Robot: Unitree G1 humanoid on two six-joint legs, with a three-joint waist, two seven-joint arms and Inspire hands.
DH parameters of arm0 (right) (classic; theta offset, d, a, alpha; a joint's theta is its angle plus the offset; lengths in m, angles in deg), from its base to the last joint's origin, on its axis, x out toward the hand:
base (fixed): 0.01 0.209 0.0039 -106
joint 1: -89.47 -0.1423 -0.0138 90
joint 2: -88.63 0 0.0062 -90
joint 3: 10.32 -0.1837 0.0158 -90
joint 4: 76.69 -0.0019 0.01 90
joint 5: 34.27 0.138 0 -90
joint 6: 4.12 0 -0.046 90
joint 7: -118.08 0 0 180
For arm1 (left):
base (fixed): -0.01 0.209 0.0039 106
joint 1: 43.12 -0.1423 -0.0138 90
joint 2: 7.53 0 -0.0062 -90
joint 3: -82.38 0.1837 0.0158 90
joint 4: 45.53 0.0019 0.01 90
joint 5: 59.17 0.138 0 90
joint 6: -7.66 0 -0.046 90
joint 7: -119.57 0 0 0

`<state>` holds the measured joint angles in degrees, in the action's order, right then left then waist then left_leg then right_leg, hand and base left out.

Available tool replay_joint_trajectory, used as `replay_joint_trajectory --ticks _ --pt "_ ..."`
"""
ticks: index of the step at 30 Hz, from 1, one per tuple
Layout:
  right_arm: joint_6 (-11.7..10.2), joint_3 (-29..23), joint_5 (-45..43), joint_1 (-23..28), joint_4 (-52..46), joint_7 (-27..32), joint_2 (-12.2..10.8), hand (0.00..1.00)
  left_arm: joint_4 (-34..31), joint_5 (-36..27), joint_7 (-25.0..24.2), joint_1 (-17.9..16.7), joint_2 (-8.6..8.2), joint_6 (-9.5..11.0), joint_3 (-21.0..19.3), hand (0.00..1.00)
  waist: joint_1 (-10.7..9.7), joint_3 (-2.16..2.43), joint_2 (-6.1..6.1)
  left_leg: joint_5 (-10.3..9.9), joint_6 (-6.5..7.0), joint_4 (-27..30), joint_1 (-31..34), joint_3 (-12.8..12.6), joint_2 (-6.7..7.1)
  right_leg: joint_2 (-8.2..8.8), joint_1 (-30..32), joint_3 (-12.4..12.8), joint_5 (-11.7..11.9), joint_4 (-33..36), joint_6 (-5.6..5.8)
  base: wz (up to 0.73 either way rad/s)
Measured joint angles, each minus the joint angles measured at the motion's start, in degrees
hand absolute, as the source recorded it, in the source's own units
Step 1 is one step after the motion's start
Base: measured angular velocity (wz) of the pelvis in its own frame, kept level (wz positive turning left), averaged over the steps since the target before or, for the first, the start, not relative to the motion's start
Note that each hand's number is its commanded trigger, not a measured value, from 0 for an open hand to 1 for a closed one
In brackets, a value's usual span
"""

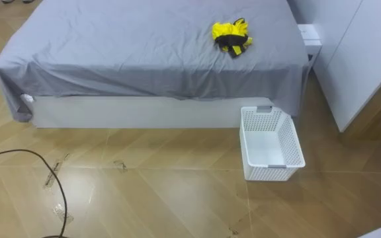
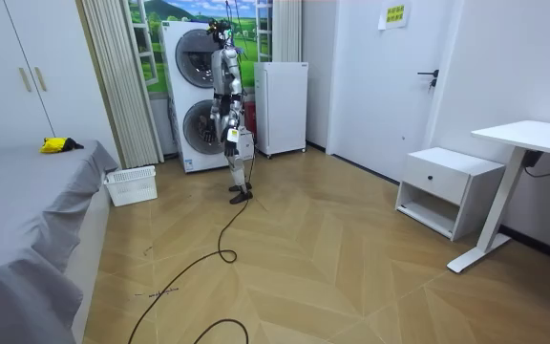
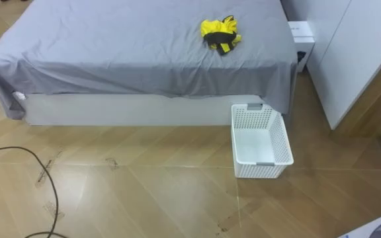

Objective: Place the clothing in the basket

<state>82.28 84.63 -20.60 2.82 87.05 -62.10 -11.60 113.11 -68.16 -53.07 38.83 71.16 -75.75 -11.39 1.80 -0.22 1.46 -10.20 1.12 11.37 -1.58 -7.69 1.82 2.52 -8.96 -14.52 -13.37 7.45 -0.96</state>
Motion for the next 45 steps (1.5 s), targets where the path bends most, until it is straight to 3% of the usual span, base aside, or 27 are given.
replay_joint_trajectory --ticks 13,20,23,25,30,32,33,34,35,36,37,38,39,40,41,42,43,44,45 --pt "-0.7 0.1 0.0 0.1 -0.2 -0.1 0.1 0.00 0.0 -0.3 -0.2 0.5 0.48 0.2 1.7 0.00 -0.1 0.26 -0.19 0.0 0.00 0.0 -0.2 -0.3 -0.13 -0.06 0.2 0.9 0.0 0.3 -0.02 -0.02" --pt "-1.1 0.0 -0.5 0.1 -0.2 -0.2 0.1 0.00 0.2 -0.6 -0.8 0.1 0.50 0.2 1.7 0.00 -0.1 -0.05 -0.20 -0.1 0.15 -0.2 -0.9 -1.5 -0.33 -0.12 0.0 1.8 0.0 0.4 -0.03 -0.08" --pt "-1.1 0.1 -0.2 0.1 -0.2 -0.3 0.1 0.00 0.1 -1.7 -1.4 -0.1 0.50 0.2 1.6 0.00 0.2 -0.15 -0.68 -2.3 0.04 4.0 1.1 -1.6 -1.85 -0.83 1.0 1.9 -0.7 1.5 -0.33 -0.04" --pt "-1.1 0.2 -0.3 0.4 -0.3 -0.6 0.0 0.00 -0.2 -2.9 -1.4 -0.3 0.57 0.2 -0.1 0.00 0.3 -0.02 -0.95 -4.5 -0.45 11.4 4.5 -1.5 -3.26 -1.15 2.1 1.9 -2.2 4.0 -0.82 0.00" --pt "-1.2 0.1 0.6 0.9 -0.2 -0.6 0.3 0.00 -0.2 -9.0 -1.3 -1.2 0.83 0.3 -2.3 0.00 1.5 -0.33 -0.43 -4.7 -0.53 24.9 10.5 -1.7 -5.66 -2.18 1.5 3.7 -3.5 6.2 -2.26 -0.11" --pt "-1.2 0.1 2.1 1.0 -0.2 -0.1 0.6 0.00 -0.6 -10.8 -1.3 -1.6 0.80 0.7 -2.3 0.00 1.7 -0.33 -0.62 -5.0 -0.71 25.1 14.1 -1.2 -5.83 -2.40 1.2 3.8 -4.6 6.6 -2.93 0.08" --pt "-1.2 -0.1 2.9 1.0 -0.3 0.1 0.6 0.00 -0.9 -11.7 -1.0 -1.7 0.91 0.9 -2.2 0.00 1.7 -0.34 -0.53 -4.6 -1.09 21.8 17.2 -0.7 -5.04 -2.06 1.4 3.9 -5.4 7.1 -2.96 -0.09" --pt "-1.2 -0.2 2.9 0.9 -0.4 0.0 0.6 0.00 -0.9 -11.7 0.0 -2.9 0.93 0.9 -2.1 0.00 2.0 -0.39 -0.30 -2.5 -1.61 15.8 19.9 0.0 -3.99 -1.60 1.6 4.2 -6.2 7.4 -2.54 -0.20" --pt "-1.2 -0.2 2.9 0.9 -0.4 0.0 0.6 0.00 -0.8 -11.7 0.1 -3.5 0.91 0.9 -2.0 0.00 2.3 -0.37 -0.30 -0.1 -1.63 12.8 21.0 -0.1 -3.83 -1.42 1.5 4.3 -6.5 7.4 -2.39 -0.44" --pt "-0.9 -0.1 2.8 0.9 -0.4 -0.2 0.6 0.00 -0.8 -11.7 0.8 -4.9 0.86 0.9 -1.8 0.00 3.2 -0.39 -0.26 4.3 -1.60 8.3 22.3 0.0 -3.76 -0.94 0.9 5.0 -7.0 7.3 -1.92 -0.44" --pt "-0.6 -0.1 2.7 0.9 -0.8 -0.4 0.5 0.00 -0.8 -11.7 1.2 -5.9 0.75 0.9 -1.6 0.00 3.1 -0.39 -0.10 8.5 -1.08 5.3 23.0 0.0 -3.55 -0.43 0.3 5.2 -7.8 7.2 -1.10 -0.32" --pt "-0.6 -0.1 2.7 0.9 -0.9 -0.5 0.5 0.00 -0.8 -11.7 1.2 -6.1 0.69 0.9 -1.6 0.00 2.9 -0.48 0.09 10.6 -0.46 4.7 23.0 -0.1 -3.23 -0.08 -0.2 5.3 -8.3 7.2 -0.71 0.00" --pt "-0.6 -0.2 2.2 0.8 -1.0 -0.6 0.5 0.00 -0.8 -11.7 1.0 -6.1 0.58 0.9 -1.3 0.00 2.7 -0.30 0.47 13.5 1.14 4.5 23.0 -0.5 -2.00 0.90 -0.5 5.5 -9.3 7.1 0.34 0.11" --pt "-0.6 -0.4 2.2 0.3 -1.0 -0.6 0.4 0.00 -1.0 -11.7 0.9 -5.7 0.61 0.9 -0.5 0.00 2.6 0.12 1.93 13.0 2.43 5.3 22.9 -1.7 -0.32 2.77 -0.8 5.6 -10.1 6.5 1.42 0.09" --pt "-0.8 -0.7 2.1 -0.1 -1.0 -0.7 0.4 0.00 -1.0 -11.7 0.9 -5.3 0.53 0.9 -0.4 0.00 2.5 -0.14 2.37 12.2 2.91 6.4 23.1 -2.4 0.44 3.79 -1.3 5.6 -10.2 6.2 1.81 0.00" --pt "-1.5 -1.0 1.9 -0.7 -0.9 -0.9 0.6 0.00 -0.9 -11.7 0.8 -4.2 0.25 0.9 -0.3 0.00 2.6 -0.63 2.50 9.8 3.18 9.2 23.5 -3.4 1.04 5.19 -1.6 5.6 -10.1 6.9 2.59 -0.12" --pt "-2.0 -1.7 1.8 -1.5 -1.0 -0.8 0.5 0.00 -0.4 -11.8 0.7 -3.7 0.11 0.9 -0.3 0.00 2.6 -0.83 1.88 6.8 3.65 12.0 23.2 -4.3 1.13 6.14 -1.1 5.0 -9.8 11.1 3.07 -0.12" --pt "-2.2 -1.7 1.8 -1.5 -1.0 -0.7 0.4 0.00 -0.3 -11.7 0.7 -3.6 0.18 0.9 -0.3 0.00 2.5 -0.73 1.66 5.5 3.85 12.5 22.5 -4.7 1.29 6.80 -0.1 4.9 -9.6 15.2 3.44 0.00" --pt "-2.6 -1.7 1.9 -1.2 -1.1 -0.6 0.4 0.00 -0.4 -11.8 0.9 -3.3 0.40 1.1 -0.2 0.00 2.5 -0.55 1.32 3.6 4.36 12.3 20.1 -4.8 2.25 8.78 2.7 4.8 -7.7 25.3 5.24 0.14"
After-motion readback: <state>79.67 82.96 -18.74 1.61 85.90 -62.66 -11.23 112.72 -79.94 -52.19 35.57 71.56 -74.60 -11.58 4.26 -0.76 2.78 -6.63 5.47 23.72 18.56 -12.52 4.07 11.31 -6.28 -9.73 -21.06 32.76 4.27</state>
